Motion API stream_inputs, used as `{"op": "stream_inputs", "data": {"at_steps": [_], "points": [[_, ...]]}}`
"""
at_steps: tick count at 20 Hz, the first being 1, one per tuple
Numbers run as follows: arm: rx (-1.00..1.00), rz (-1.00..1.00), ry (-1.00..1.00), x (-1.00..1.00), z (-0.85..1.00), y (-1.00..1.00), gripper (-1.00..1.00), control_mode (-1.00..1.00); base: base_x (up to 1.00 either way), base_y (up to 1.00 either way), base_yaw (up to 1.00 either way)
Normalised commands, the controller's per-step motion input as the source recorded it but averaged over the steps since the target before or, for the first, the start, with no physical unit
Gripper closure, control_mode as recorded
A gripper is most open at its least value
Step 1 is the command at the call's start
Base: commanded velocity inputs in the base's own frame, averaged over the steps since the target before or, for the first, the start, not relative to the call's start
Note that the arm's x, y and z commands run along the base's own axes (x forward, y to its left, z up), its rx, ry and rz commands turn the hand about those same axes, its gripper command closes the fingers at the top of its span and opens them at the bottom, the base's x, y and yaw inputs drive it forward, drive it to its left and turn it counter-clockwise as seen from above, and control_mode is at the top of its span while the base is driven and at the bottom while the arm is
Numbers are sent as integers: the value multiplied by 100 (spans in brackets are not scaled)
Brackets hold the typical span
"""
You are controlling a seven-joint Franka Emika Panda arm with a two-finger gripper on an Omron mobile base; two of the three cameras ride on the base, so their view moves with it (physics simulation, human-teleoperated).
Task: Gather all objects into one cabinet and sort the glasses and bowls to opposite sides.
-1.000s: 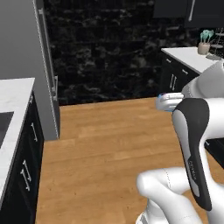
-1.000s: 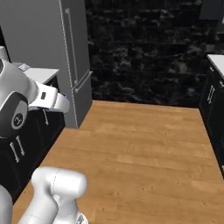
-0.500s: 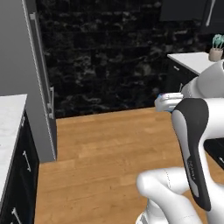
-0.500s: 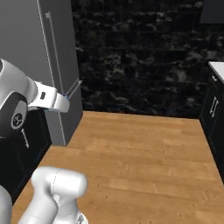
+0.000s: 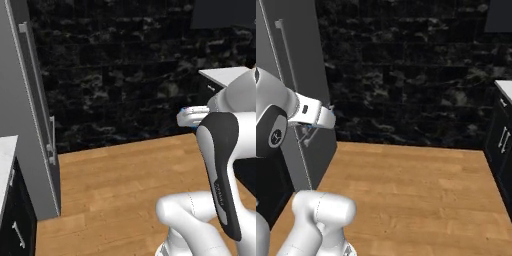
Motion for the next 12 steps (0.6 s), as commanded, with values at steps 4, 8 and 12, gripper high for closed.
{"op": "stream_inputs", "data": {"at_steps": [4, 8, 12], "points": [[0, 0, 0, 0, 0, 0, 100, 100, 100, 0, -11], [0, 0, 0, 0, 0, 0, 100, 100, 100, 0, -11], [0, 0, 0, 0, 0, 0, 100, 100, 100, 0, -13]]}}
